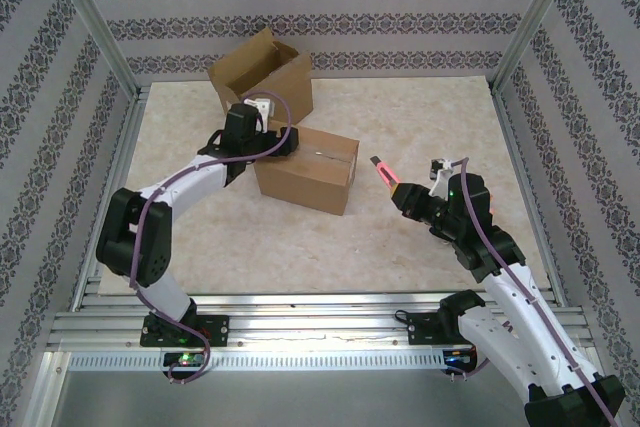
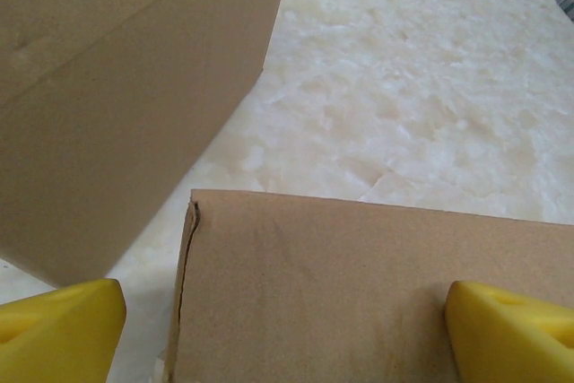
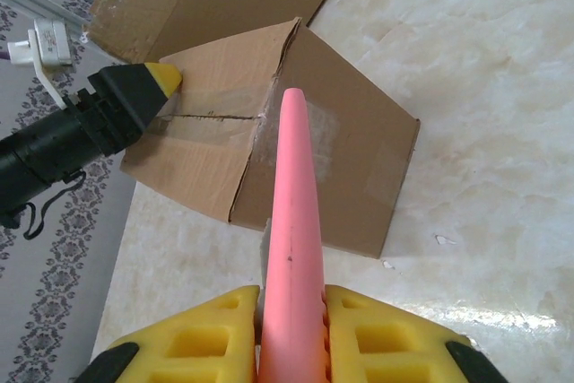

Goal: Unpack the express box

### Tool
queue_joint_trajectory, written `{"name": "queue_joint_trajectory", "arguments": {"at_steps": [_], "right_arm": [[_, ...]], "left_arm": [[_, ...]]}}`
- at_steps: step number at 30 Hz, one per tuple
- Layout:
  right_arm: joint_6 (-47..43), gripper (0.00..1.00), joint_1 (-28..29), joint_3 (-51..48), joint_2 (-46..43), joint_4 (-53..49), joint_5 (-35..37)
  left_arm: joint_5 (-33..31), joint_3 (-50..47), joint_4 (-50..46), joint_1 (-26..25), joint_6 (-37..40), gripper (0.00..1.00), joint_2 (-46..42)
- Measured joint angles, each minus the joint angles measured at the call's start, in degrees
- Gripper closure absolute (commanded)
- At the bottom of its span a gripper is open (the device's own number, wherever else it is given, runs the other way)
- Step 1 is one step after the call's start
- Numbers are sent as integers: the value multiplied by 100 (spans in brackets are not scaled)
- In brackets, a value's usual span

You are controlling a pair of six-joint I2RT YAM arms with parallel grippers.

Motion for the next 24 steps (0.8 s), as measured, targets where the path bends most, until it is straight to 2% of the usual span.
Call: {"name": "queue_joint_trajectory", "arguments": {"at_steps": [5, 13, 24], "right_arm": [[166, 100, 63, 31, 107, -35, -81], [431, 100, 496, 234, 304, -105, -109], [776, 100, 763, 256, 328, -37, 466]], "left_arm": [[-9, -310, 398, -17, -52, 11, -66], [-111, -391, 511, -61, -50, 12, -74], [-219, -450, 549, -96, -48, 12, -105]]}}
